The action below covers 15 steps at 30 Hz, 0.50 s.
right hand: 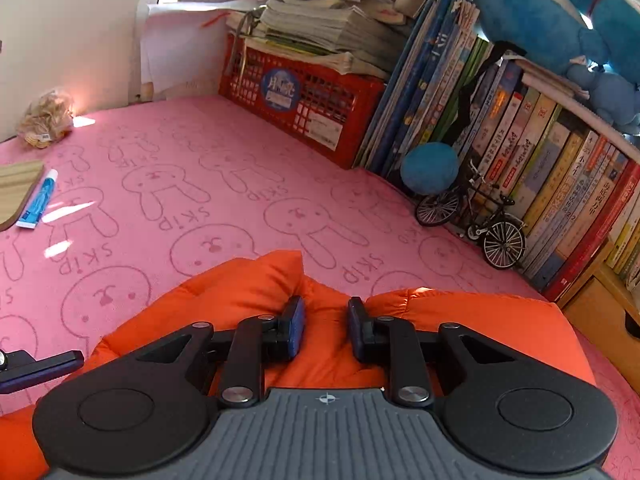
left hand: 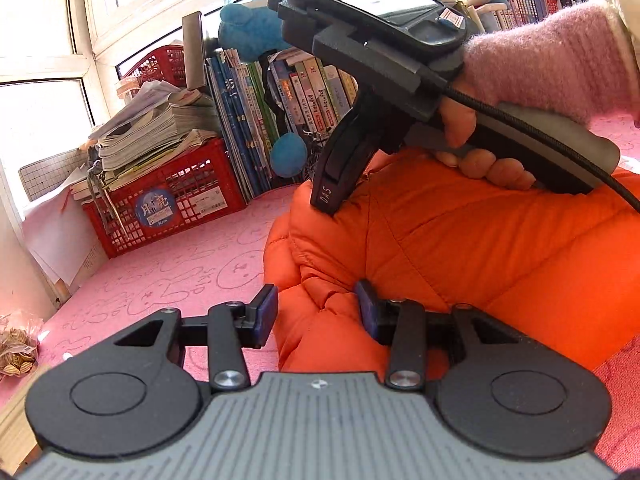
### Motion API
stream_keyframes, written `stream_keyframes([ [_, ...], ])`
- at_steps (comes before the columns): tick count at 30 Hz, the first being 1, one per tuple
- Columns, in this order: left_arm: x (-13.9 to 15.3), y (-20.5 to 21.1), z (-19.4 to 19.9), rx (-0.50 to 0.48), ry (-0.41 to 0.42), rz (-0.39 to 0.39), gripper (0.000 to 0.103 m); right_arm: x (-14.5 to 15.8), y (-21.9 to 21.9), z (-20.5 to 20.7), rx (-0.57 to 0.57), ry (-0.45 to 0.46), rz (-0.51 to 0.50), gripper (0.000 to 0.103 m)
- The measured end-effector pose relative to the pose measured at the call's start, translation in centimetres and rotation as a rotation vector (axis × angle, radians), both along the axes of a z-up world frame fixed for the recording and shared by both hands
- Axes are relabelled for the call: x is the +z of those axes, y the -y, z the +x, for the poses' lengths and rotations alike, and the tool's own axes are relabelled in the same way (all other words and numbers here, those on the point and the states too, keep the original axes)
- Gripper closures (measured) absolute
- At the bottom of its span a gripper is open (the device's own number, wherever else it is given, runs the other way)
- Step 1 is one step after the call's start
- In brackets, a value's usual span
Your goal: Fold clothes
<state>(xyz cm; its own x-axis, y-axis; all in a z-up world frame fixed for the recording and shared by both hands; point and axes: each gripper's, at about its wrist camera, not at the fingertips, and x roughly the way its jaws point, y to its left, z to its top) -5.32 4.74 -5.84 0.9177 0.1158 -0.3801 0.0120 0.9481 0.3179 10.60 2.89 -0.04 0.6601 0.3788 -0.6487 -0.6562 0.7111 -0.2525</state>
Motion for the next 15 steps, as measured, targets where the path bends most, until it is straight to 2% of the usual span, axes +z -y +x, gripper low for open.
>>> stream_keyframes([
  [6, 0.0, -0.5, 0.2, 0.002, -0.010, -0.031, 0.061, -1.5, -0.4, 1.2, 0.009, -0.059, -0.002, 0.079],
  [11, -0.1, -0.7, 0.2, 0.005, -0.013, -0.047, 0.061, -2.0, -0.6, 1.0, 0.002, -0.022, 0.016, 0.079],
  [12, 0.0, -1.0, 0.1, 0.004, -0.011, -0.072, 0.061, -2.0, -0.6, 0.9, 0.002, -0.013, 0.019, 0.079],
  [15, 2.2, -3.9, 0.5, 0.070, -0.059, -0.283, 0.059, -1.7, -0.3, 0.9, -0.002, 0.002, 0.048, 0.079],
])
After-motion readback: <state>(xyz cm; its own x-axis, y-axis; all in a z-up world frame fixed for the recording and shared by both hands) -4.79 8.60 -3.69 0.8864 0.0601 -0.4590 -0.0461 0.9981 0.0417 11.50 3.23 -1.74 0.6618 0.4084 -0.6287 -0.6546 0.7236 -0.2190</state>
